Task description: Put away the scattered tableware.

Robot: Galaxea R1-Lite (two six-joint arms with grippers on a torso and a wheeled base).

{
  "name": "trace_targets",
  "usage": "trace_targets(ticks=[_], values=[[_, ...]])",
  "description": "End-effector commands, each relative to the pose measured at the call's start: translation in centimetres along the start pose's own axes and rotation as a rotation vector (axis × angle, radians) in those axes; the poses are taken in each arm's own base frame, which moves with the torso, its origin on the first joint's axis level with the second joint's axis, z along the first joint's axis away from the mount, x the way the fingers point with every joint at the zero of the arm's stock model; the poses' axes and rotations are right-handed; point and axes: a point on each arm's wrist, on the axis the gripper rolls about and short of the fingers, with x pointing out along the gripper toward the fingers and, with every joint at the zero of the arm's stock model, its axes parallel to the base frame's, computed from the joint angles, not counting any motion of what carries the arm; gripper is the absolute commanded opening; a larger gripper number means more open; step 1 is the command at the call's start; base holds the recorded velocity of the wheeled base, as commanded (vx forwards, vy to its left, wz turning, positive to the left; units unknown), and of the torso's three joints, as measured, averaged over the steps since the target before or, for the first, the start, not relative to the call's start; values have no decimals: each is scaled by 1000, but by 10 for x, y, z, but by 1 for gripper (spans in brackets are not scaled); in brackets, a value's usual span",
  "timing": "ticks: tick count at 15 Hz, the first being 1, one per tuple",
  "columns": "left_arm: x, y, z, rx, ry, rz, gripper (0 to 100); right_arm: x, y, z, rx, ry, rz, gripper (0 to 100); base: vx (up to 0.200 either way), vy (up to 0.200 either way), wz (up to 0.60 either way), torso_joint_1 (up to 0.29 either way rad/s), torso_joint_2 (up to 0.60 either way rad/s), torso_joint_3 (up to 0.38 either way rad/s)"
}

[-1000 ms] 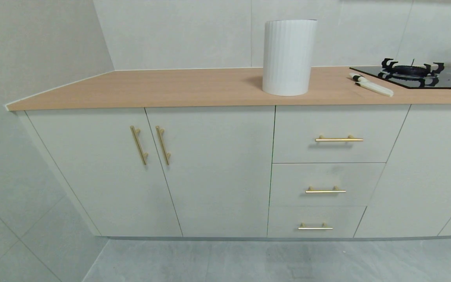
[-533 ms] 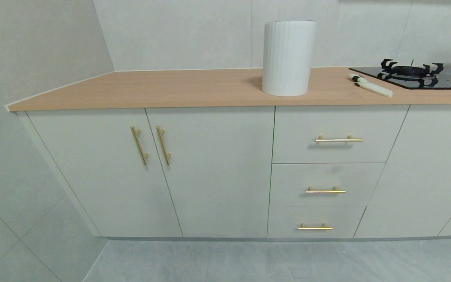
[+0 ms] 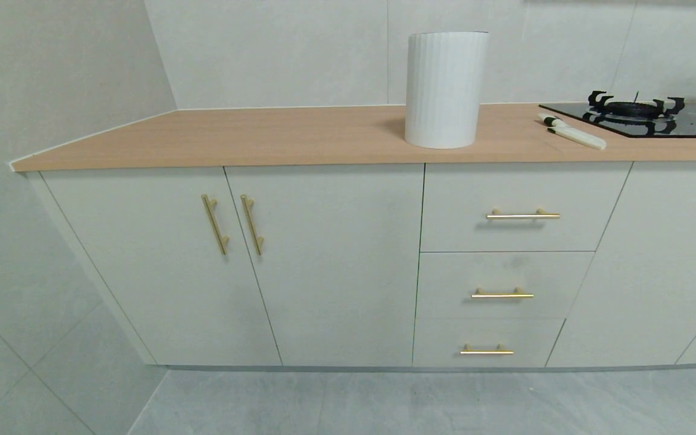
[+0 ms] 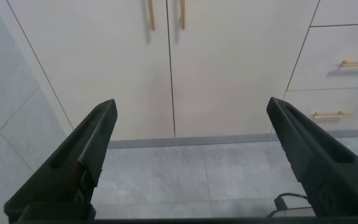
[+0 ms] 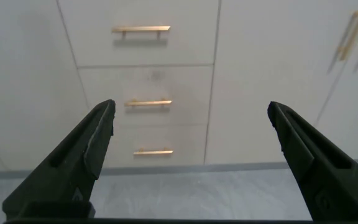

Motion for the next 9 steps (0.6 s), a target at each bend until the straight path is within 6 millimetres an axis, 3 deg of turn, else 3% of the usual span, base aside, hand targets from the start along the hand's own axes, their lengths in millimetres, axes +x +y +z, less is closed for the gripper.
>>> trace_targets(ticks=[1, 9], values=[[0, 0, 0, 0, 0, 0, 100, 2, 0, -7, 17, 26, 3, 100, 0, 0, 0, 0, 0, 0], [0, 0, 0, 0, 0, 0, 100, 1, 1, -12, 30, 75, 47, 100, 0, 0, 0, 0, 0, 0]])
